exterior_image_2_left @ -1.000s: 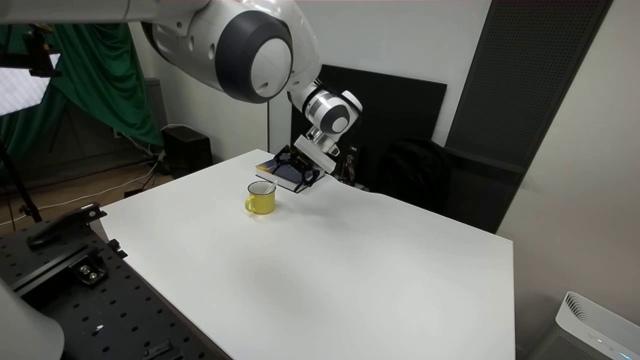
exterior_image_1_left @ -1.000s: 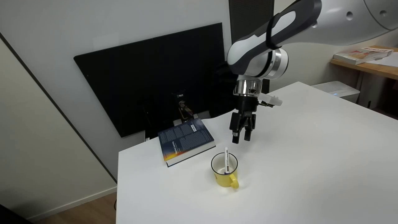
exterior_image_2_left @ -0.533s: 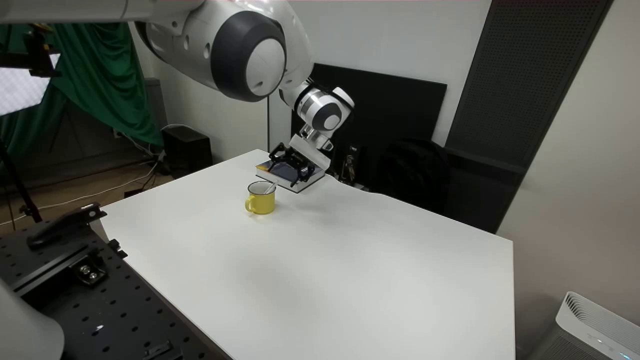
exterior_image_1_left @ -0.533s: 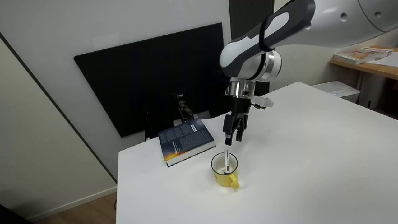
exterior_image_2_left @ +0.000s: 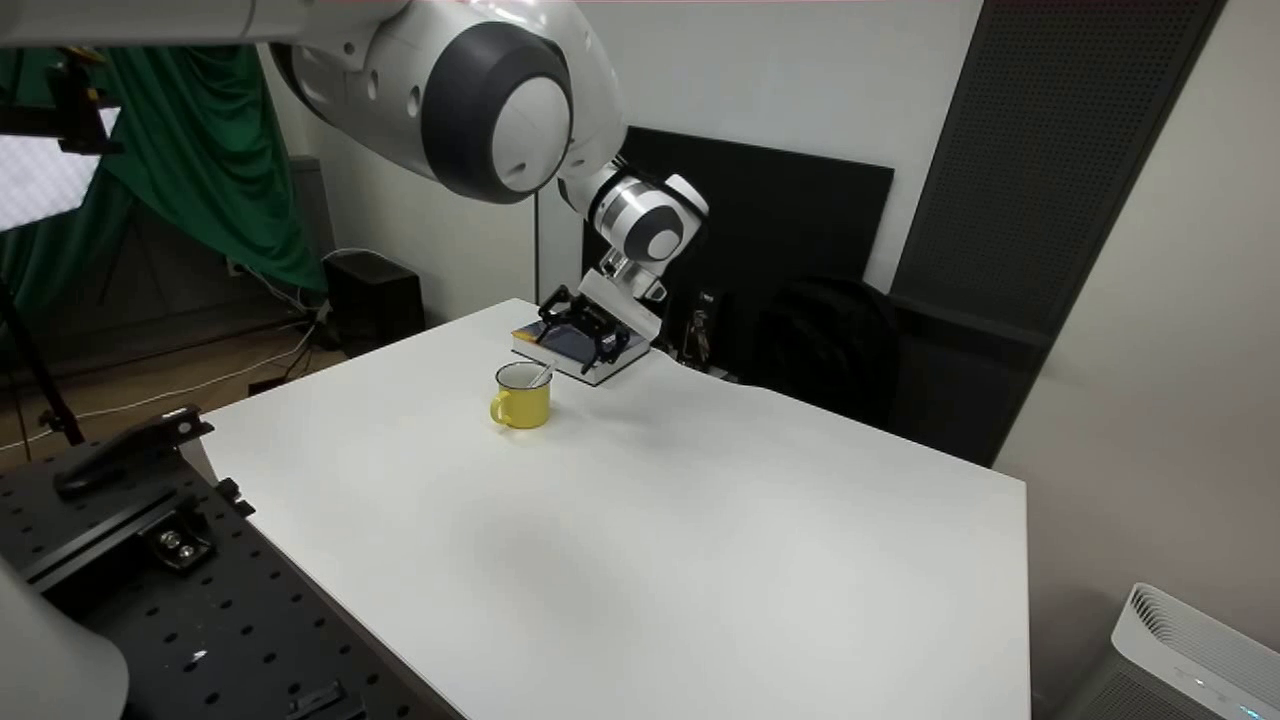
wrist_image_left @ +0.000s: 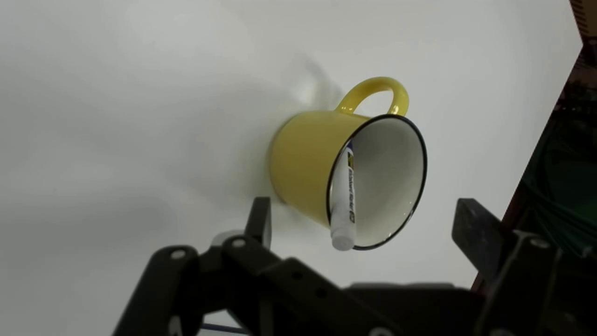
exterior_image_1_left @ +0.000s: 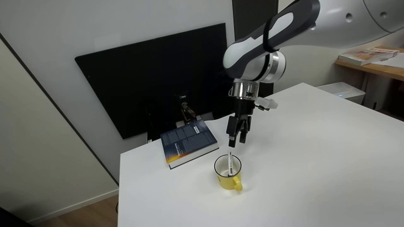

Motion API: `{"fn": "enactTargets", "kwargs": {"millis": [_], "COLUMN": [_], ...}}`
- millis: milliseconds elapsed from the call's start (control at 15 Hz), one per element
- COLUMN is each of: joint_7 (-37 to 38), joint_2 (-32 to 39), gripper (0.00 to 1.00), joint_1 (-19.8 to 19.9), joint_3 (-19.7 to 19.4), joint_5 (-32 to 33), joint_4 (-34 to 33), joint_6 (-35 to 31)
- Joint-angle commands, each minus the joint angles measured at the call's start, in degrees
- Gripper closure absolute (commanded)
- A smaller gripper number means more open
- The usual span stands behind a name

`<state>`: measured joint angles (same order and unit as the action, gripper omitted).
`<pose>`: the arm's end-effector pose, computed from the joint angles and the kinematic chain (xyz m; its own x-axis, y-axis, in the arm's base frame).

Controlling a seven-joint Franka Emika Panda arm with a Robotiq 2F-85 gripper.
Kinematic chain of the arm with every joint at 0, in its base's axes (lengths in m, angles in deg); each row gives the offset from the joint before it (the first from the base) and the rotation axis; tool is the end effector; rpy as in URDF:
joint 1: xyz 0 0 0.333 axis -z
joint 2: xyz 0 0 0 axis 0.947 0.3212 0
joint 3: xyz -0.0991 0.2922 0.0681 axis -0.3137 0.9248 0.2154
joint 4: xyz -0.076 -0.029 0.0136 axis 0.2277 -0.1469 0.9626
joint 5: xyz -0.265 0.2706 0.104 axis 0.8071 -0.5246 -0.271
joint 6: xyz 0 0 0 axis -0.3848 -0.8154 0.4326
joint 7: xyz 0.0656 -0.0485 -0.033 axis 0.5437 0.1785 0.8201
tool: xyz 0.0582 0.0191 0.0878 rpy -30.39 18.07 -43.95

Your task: Put the marker in the cup on the table

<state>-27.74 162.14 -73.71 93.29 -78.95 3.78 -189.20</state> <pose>0.7253 0.1424 0.0118 0.8171 0.5758 -0.0284 0.4684 -0.6917 -0.5497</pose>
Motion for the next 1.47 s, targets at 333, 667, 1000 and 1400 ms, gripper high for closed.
{"fn": "enactTargets", "kwargs": {"millis": [333,667,1000,1400], "joint_7": [-1.7,-5.1,-7.7,-10.1], "joint_2": [0.0,0.0,0.0,0.0], "gripper": [0.00,0.00,0.00,0.00], "joint_1": [0.1,0.3,-0.1,-2.2], "joint_3": [-0.1,0.5,0.8,0.8], "joint_5": [1.9,1.6,1.6,2.5], "joint_4": [0.3,2.0,4.1,5.6], "joint_6": [-2.8,-5.4,-7.6,-12.9]}}
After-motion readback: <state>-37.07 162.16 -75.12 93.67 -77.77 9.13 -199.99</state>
